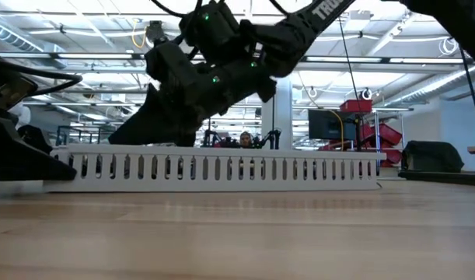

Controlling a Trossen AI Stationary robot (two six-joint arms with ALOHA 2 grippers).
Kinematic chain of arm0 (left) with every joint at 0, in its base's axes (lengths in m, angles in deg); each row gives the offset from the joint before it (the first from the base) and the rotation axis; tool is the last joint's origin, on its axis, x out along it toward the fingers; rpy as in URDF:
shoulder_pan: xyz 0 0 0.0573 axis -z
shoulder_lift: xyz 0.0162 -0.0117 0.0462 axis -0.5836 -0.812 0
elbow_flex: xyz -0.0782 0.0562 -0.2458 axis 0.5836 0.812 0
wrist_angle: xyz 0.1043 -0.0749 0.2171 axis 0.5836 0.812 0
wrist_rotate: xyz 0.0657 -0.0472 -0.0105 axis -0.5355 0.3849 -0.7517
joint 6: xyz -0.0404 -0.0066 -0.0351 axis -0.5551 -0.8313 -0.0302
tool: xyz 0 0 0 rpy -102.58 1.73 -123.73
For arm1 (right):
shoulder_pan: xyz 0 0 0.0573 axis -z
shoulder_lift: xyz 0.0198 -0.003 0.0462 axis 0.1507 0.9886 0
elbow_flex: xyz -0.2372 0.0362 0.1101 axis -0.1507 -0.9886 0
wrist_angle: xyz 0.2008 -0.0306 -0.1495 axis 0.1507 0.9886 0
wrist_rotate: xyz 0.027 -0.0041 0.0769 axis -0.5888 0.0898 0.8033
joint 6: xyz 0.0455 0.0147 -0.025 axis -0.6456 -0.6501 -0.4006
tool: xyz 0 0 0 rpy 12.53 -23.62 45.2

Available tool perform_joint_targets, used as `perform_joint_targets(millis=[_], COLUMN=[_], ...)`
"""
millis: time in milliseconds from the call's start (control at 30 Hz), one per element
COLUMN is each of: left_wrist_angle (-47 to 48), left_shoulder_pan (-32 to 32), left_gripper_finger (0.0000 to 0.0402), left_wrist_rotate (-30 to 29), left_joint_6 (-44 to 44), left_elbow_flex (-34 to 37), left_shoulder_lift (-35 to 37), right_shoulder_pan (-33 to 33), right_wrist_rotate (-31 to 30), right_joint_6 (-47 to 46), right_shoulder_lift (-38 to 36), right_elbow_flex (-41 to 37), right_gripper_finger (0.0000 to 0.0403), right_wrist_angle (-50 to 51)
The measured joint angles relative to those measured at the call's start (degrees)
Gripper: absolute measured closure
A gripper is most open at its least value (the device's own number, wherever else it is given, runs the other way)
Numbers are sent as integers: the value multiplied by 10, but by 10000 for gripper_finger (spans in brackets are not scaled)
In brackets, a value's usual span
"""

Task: Ziptie cables
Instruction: Close the white cable duct

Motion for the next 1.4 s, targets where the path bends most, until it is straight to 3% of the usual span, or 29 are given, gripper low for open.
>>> perform_joint_targets(millis=[533,667,800,967,1133,1400], left_wrist_angle=[-1,-2,-2,-4,-3,-4], left_shoulder_pan=[-7,-8,-7,-15,-42,-66], left_gripper_finger=[171,171,171,171,171,171], left_wrist_rotate=[8,13,14,22,63,83], left_joint_6=[1,1,1,13,27,51], left_elbow_flex=[0,-1,-1,-1,-10,-17], left_shoulder_lift=[0,0,0,0,1,1], right_shoulder_pan=[-7,-20,-27,-21,-7,-6], right_wrist_rotate=[-3,-32,-65,-80,-63,-54], right_joint_6=[13,49,71,78,77,66], right_shoulder_lift=[13,-37,-96,-105,-73,-48], right_elbow_flex=[-1,-3,0,-1,-1,1], right_gripper_finger=[403,403,403,403,403,403], right_wrist_angle=[-63,-18,93,194,200,161])
